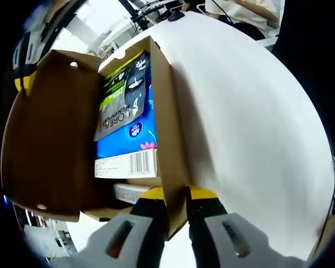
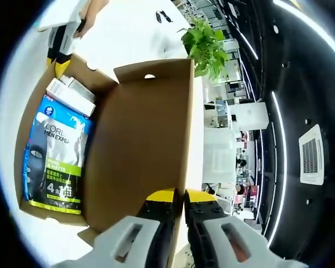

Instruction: Operate the shoe box by opening the lid, removing the specified soft item, and placing it in the target area until the item is outside and the box remains undamaged.

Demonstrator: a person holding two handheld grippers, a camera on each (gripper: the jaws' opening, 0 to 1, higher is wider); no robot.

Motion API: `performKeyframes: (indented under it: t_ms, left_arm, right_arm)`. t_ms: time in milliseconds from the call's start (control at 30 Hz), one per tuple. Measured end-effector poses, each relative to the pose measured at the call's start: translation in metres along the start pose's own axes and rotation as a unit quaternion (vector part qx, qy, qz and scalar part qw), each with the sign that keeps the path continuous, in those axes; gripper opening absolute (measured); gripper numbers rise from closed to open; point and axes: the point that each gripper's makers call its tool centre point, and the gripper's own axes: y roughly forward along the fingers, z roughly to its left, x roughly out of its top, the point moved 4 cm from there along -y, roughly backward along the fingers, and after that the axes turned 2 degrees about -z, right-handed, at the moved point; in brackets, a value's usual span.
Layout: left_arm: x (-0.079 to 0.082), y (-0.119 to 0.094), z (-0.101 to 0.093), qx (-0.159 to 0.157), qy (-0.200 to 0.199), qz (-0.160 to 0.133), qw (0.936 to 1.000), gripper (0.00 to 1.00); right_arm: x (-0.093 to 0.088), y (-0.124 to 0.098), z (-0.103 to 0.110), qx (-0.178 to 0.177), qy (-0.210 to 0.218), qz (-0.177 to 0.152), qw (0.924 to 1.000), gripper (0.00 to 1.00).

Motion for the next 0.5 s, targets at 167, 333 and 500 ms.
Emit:
performKeyframes:
  t_ms: [167,333,500]
  left_arm:
    - [0.0004,0.0002,0.0,0.001,0.001,0.004,1.0,0.11]
    - [0.0008,0.0002,-0.0013,0.001,0.002,0.003,1.0,0.11]
    - [0.001,0.0,-0.0044,0.001,0.002,0.002,1.0,0.11]
  right_arm:
    - [-0.0015,0.0024,-0.0004,0.001,0.014,0.001,0.9999,0.03]
    - [-0.0015,0.0025,0.0,0.005,0.014,0.004,0.9999,0.03]
    - [-0.0017,0.003,-0.0003,0.009,0.012,0.008,0.9998,0.03]
